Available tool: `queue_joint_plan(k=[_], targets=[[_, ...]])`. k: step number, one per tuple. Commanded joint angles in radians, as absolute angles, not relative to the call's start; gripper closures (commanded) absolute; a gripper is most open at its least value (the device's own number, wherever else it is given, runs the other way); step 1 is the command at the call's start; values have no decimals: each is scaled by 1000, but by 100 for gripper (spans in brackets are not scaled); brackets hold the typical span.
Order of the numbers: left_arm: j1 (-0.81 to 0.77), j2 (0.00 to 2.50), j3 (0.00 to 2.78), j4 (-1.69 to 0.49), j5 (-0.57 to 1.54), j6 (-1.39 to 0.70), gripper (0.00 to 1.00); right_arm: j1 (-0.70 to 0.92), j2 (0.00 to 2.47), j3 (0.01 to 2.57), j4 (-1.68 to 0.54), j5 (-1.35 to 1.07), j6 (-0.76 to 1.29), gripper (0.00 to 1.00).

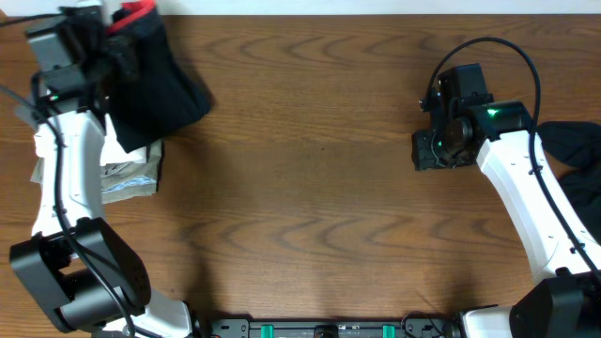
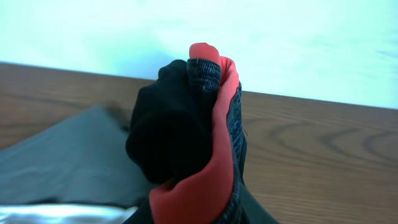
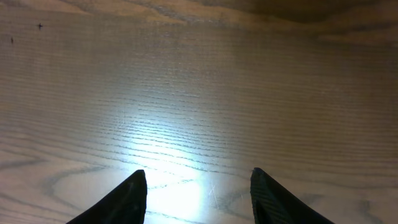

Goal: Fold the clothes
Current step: 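Carry the bundle left with the left gripper toward the clothes stack, then lower the leggings onto the top of the folded clothes stack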

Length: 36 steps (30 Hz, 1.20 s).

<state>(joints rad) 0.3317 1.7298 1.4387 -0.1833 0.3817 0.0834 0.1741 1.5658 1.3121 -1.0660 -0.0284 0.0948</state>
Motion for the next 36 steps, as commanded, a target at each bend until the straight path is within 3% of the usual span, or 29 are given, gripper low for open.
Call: queue_joint_plan(k=[1,36], targets=[[387,1711,1470,-178,380,93,77,170,1549,1314,-1068,-26,89,48],[653,1892,1470,-152,319,93,73,170,1549,1314,-1078,-34,102,47]])
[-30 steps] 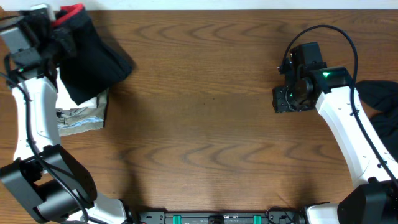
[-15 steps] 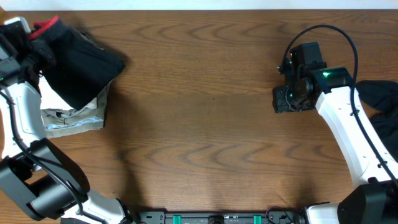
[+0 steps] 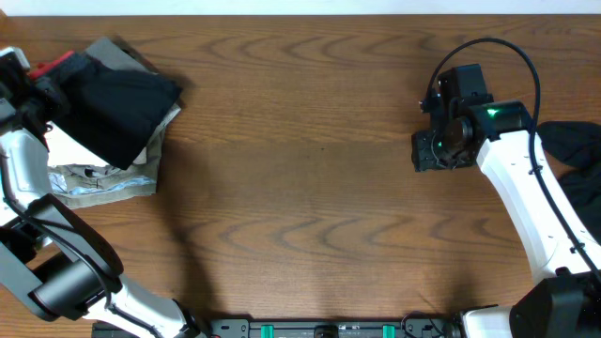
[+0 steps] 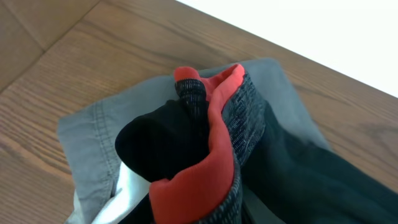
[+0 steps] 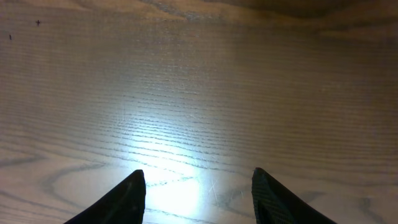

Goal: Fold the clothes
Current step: 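Lower the leggings onto the top of the folded clothes stack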

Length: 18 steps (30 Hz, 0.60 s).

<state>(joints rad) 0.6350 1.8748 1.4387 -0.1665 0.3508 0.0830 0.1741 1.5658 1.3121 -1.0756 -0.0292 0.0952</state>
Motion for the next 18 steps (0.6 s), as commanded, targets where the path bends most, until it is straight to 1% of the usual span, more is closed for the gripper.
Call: queue_joint_plan(k=[1,5,8,10,15,17,18], targets=[[656,1896,1470,-148,320,93,73,170,1549,1314,-1079,-34,105,47],[665,1908,1470,-138,318,93,71,170,1549,1314,-1079,-34,117,46],[669,1922,1470,-138,266,93,70,170,1549,1314,-1079,-34,119,46],[670,1933,1470,-139,241,93,66,170,1549,1314,-1080,-34,119,46],[679,1955,1470,-146,233,93,60,170,1549,1314,-1089,-34,119,46],[689,1957,1470,-150,223,93,55,170,1549,1314,-1097,-34,119,46],[691,1957,1470,-154,219,93,55,170,1549,1314,-1098,-33,119,46]])
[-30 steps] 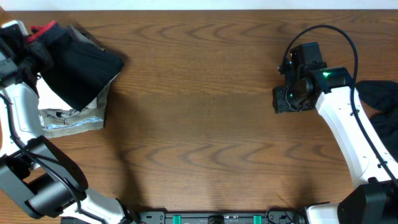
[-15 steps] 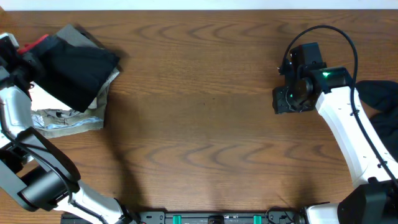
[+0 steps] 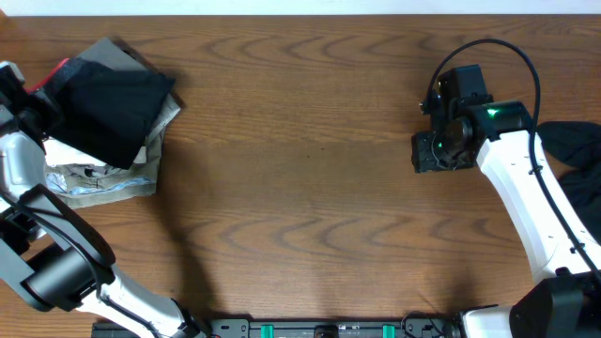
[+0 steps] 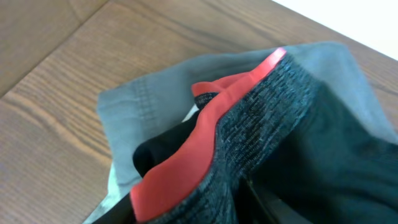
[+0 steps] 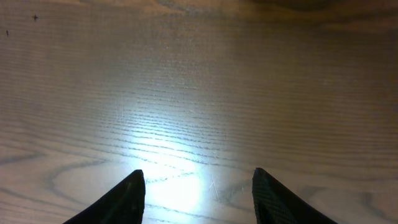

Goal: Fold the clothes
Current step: 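Lower the leggings onto the top of the folded clothes stack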

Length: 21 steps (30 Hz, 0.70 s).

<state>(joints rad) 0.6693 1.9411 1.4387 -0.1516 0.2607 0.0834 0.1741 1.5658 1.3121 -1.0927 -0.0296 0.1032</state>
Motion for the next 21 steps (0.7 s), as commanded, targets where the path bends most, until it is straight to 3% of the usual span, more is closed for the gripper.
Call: queue_joint_plan(k=[1,5,12,21], targets=[[696,1957,1470,-158,209,93,55,170,1549,1314,-1100,-34,119,46],[715,1957,1470,-192,99,93,54,170,1549,1314,-1100,-33,119,46],[741,1956,1470,-207,60,43,42,170,1549,1314,-1101,-33,119,46],[743,1887,1471,-121,279,32,33,171,1549,1314,-1100,-33,119,45]])
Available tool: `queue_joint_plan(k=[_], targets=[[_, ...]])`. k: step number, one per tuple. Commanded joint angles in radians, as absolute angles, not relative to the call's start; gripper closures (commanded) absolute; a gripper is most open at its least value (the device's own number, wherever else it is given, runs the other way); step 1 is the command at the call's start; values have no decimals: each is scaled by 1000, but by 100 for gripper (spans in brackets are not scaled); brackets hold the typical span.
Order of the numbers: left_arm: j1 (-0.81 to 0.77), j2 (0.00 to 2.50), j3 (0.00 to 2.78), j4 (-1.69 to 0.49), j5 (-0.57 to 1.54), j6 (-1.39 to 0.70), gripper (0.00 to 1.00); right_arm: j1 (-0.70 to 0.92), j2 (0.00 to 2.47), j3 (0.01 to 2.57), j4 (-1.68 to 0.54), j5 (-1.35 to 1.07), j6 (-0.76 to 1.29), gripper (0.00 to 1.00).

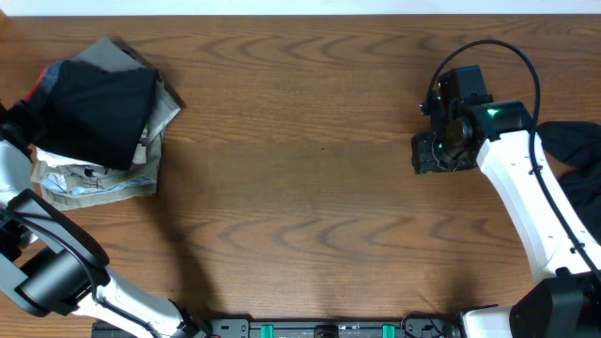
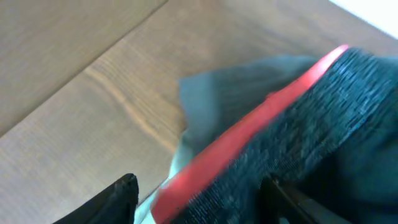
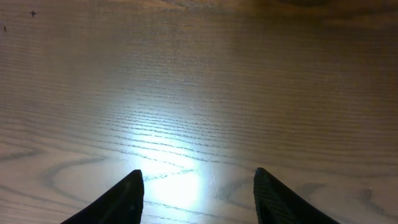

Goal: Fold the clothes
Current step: 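Lower the leggings onto the top of the folded clothes stack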

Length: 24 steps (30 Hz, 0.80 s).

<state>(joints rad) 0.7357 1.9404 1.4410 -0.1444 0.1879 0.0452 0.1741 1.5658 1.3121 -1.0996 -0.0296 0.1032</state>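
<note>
A folded black garment [image 1: 99, 117] with a red waistband [image 2: 249, 134] lies on top of a stack of folded clothes [image 1: 94, 178] at the table's far left. My left gripper [image 1: 21, 117] sits at the stack's left edge. In the left wrist view it [image 2: 199, 182] stands open, its fingers either side of the waistband, and the picture is blurred. My right gripper [image 1: 432, 150] hovers open over bare wood at the right, and nothing lies between its fingers [image 3: 134, 193].
A dark, unfolded garment [image 1: 577, 155] lies at the table's right edge behind the right arm. A grey piece [image 1: 122, 52] and pale patterned cloth [image 1: 84, 174] show under the black garment. The brown wooden table [image 1: 300, 188] stretches between the two arms.
My left gripper's fingers now stand apart around the red waistband, and the wrist sits further left. The black garment lies flatter on the stack. The right arm has not moved.
My left gripper first held the black garment by its red waistband, hanging at the back left over the stack. Then the garment lay across the stack with the gripper still shut on it. Now the gripper is open. The right gripper stayed open over bare table.
</note>
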Motion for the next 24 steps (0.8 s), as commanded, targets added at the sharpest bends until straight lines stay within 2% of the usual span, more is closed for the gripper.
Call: queue_joint_plan(k=[1,6,10,11,12,13,14,17,21,24], targets=[[743,1874,1470,-104,299,31,32,171,1549,1314,-1100,-33,119,45],[742,1812,1471,-54,317,20,31,171,1549,1314,-1099,-33,119,45],[742,1779,1470,-95,361,-23,32,171,1549,1314,-1099,-33,119,44],[742,1774,1470,-123,380,-25,37,171,1549,1314,-1099,-33,119,44],[742,1770,1470,-163,385,-25,47,171,1549,1314,-1099,-33,119,44],[742,1769,1470,-201,385,-25,64,171,1549,1314,-1099,-34,119,44],[742,1769,1470,-244,380,-25,68,171,1549,1314,-1100,-33,119,44],[742,1777,1470,-343,315,-28,75,170,1549,1314,-1100,-33,118,44],[742,1787,1470,-385,196,-40,76,171,1549,1314,-1100,-33,118,44],[742,1799,1470,-373,181,-40,76,171,1549,1314,-1099,-34,119,44]])
